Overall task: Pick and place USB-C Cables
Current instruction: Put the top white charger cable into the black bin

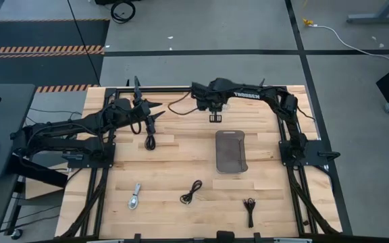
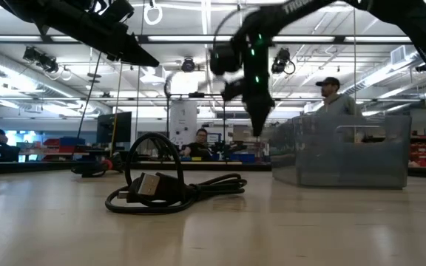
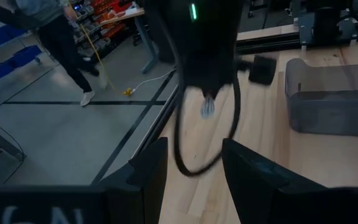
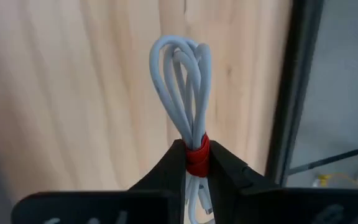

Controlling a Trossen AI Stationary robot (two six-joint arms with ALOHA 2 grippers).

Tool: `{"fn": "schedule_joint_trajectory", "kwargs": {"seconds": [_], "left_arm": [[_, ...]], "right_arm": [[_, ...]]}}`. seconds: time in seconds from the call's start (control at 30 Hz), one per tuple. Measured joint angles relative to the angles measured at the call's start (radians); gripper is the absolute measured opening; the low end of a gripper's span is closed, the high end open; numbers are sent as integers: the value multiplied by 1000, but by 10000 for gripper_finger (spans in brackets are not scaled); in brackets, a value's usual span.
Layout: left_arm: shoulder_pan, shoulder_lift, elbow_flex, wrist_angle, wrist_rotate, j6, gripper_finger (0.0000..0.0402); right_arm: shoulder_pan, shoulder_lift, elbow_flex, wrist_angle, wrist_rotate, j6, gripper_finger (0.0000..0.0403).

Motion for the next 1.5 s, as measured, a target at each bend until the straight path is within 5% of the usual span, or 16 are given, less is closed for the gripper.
{"fn": "schedule_joint_trajectory", "kwargs": {"seconds": [0.23,0.43,1.07,1.5], "left_arm": [[1,0,0,0,0,-1,160],[1,0,0,-1,0,-4,160],[-10,0,-1,-25,0,1,160],[-10,0,-1,-29,0,186,160]], "right_arm": [[53,-1,339,-382,-171,378,45],[119,-76,378,-352,-417,793,45],[425,-73,113,-374,-377,1365,46],[535,-73,12,-361,-285,1777,47]]}}
